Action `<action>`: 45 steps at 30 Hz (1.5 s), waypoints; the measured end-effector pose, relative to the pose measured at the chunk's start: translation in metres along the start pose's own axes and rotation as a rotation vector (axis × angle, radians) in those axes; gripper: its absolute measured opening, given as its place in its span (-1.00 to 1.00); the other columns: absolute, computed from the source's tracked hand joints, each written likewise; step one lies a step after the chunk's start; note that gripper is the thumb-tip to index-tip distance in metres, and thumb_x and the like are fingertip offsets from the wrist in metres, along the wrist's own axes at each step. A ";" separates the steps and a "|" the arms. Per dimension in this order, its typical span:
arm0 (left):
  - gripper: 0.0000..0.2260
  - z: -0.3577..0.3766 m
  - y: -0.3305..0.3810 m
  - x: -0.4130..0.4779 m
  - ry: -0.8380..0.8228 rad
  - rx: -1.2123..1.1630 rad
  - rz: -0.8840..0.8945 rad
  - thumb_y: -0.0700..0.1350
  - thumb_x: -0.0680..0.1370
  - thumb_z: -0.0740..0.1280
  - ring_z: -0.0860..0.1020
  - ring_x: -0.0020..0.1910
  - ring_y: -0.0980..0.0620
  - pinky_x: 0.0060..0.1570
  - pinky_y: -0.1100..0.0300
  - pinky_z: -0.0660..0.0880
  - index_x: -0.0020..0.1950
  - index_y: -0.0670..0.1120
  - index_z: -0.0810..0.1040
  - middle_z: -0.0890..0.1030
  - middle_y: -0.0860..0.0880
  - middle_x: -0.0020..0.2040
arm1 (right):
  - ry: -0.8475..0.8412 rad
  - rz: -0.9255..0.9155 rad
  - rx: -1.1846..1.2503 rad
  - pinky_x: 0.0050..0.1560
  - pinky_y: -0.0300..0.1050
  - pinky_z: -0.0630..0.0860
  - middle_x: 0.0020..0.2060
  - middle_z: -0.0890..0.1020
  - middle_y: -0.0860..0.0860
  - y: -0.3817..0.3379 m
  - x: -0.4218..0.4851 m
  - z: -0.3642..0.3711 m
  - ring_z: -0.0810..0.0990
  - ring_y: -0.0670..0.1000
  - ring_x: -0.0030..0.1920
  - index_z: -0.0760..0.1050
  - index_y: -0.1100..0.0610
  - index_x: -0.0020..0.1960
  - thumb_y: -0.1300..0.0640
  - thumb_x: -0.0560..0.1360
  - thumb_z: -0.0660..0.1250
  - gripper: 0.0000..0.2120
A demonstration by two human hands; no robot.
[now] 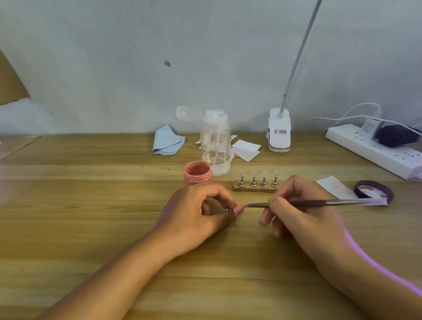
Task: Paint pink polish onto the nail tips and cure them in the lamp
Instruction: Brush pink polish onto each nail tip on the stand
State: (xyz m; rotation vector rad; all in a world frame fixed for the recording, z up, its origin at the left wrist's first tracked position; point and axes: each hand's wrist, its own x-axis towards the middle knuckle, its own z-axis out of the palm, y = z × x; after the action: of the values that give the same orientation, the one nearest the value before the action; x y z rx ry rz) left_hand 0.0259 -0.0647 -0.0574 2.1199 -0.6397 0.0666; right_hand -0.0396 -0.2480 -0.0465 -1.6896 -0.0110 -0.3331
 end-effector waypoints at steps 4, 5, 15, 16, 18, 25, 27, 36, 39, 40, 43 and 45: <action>-0.87 0.000 0.000 0.000 0.002 0.000 0.000 0.08 0.44 0.50 0.30 -0.55 0.18 -0.48 0.33 0.17 -0.20 0.08 0.63 0.36 0.17 -0.59 | 0.005 -0.011 0.001 -0.44 -0.29 0.39 -0.40 0.63 0.15 -0.001 0.000 0.001 0.45 -0.01 -0.49 0.38 0.33 -0.16 0.36 0.45 0.27 -0.94; -0.88 0.000 0.000 0.000 0.001 0.002 0.001 0.08 0.44 0.50 0.30 -0.55 0.19 -0.48 0.33 0.16 -0.20 0.08 0.62 0.36 0.18 -0.59 | 0.004 -0.010 0.003 -0.44 -0.29 0.39 -0.40 0.63 0.15 -0.001 0.000 0.001 0.45 0.00 -0.49 0.39 0.33 -0.17 0.37 0.44 0.27 -0.94; -0.87 0.000 -0.002 0.001 -0.004 0.006 0.008 0.12 0.43 0.49 0.31 -0.56 0.20 -0.48 0.33 0.17 -0.20 0.12 0.62 0.37 0.19 -0.59 | 0.000 -0.002 0.001 -0.45 -0.27 0.41 -0.42 0.62 0.16 -0.002 0.000 0.003 0.46 -0.01 -0.48 0.39 0.34 -0.16 0.38 0.45 0.28 -0.94; -0.87 0.000 -0.002 0.001 -0.005 0.003 0.007 0.12 0.43 0.49 0.31 -0.56 0.20 -0.48 0.34 0.17 -0.20 0.12 0.62 0.37 0.19 -0.59 | 0.002 -0.004 0.004 -0.44 -0.27 0.42 -0.42 0.62 0.15 -0.002 0.000 0.002 0.46 -0.01 -0.48 0.39 0.34 -0.16 0.38 0.45 0.28 -0.94; -0.87 0.000 -0.002 0.001 -0.003 0.003 0.004 0.12 0.44 0.49 0.30 -0.57 0.20 -0.48 0.35 0.16 -0.20 0.12 0.62 0.37 0.18 -0.60 | 0.001 -0.005 0.003 -0.44 -0.27 0.42 -0.41 0.62 0.15 -0.003 0.000 0.001 0.47 -0.01 -0.48 0.39 0.35 -0.15 0.38 0.46 0.27 -0.94; -0.91 -0.001 0.000 0.001 -0.014 -0.004 0.009 0.06 0.46 0.49 0.32 -0.57 0.23 -0.51 0.40 0.18 -0.20 0.11 0.63 0.42 0.27 -0.57 | -0.007 -0.008 0.000 -0.43 -0.27 0.42 -0.42 0.62 0.15 -0.003 -0.001 0.002 0.46 -0.01 -0.48 0.38 0.34 -0.15 0.38 0.45 0.27 -0.94; -0.91 -0.001 0.001 0.001 -0.019 -0.005 0.011 0.02 0.47 0.50 0.33 -0.58 0.25 -0.51 0.43 0.18 -0.20 0.12 0.62 0.44 0.33 -0.55 | 0.009 -0.009 0.002 -0.43 -0.28 0.41 -0.42 0.62 0.14 -0.003 -0.001 0.001 0.46 -0.01 -0.48 0.38 0.34 -0.15 0.38 0.45 0.27 -0.94; -0.87 -0.001 0.003 0.002 -0.018 0.007 0.021 -0.14 0.46 0.51 0.32 -0.60 0.25 -0.53 0.43 0.16 -0.17 0.08 0.63 0.43 0.37 -0.56 | 0.006 0.003 0.017 -0.44 -0.28 0.40 -0.42 0.61 0.12 -0.005 -0.002 0.002 0.45 -0.02 -0.49 0.38 0.35 -0.14 0.40 0.47 0.26 -0.94; -0.85 -0.001 0.002 0.002 -0.018 0.023 0.021 -0.15 0.45 0.52 0.32 -0.61 0.25 -0.53 0.43 0.16 -0.16 0.09 0.63 0.43 0.38 -0.55 | 0.005 0.014 0.014 -0.45 -0.29 0.41 -0.41 0.62 0.13 -0.005 -0.002 0.003 0.45 -0.03 -0.49 0.39 0.35 -0.13 0.39 0.48 0.27 -0.94; -0.85 -0.001 0.001 0.002 -0.017 0.024 0.022 -0.15 0.45 0.52 0.32 -0.61 0.26 -0.53 0.43 0.16 -0.16 0.09 0.63 0.43 0.39 -0.55 | 0.003 0.015 0.012 -0.45 -0.29 0.41 -0.41 0.62 0.13 -0.005 -0.002 0.003 0.45 -0.03 -0.48 0.40 0.35 -0.13 0.38 0.48 0.28 -0.95; -0.84 0.000 0.001 0.003 -0.018 0.022 0.025 -0.14 0.45 0.52 0.32 -0.59 0.26 -0.52 0.43 0.18 -0.16 0.12 0.62 0.43 0.40 -0.54 | 0.014 -0.007 0.027 -0.44 -0.28 0.41 -0.40 0.62 0.15 -0.005 -0.002 0.001 0.46 -0.01 -0.48 0.40 0.36 -0.11 0.38 0.49 0.27 -0.94; -0.82 -0.001 0.000 0.003 -0.017 0.020 0.032 -0.13 0.45 0.52 0.32 -0.58 0.26 -0.52 0.43 0.18 -0.18 0.15 0.61 0.44 0.40 -0.53 | 0.023 -0.041 0.047 -0.44 -0.29 0.40 -0.40 0.62 0.14 -0.005 -0.003 0.000 0.46 -0.01 -0.48 0.39 0.37 -0.11 0.38 0.50 0.26 -0.94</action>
State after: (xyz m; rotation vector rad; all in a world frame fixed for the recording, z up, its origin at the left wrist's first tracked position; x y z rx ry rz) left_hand 0.0282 -0.0655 -0.0559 2.1319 -0.6854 0.0727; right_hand -0.0435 -0.2465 -0.0419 -1.6405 -0.0357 -0.3802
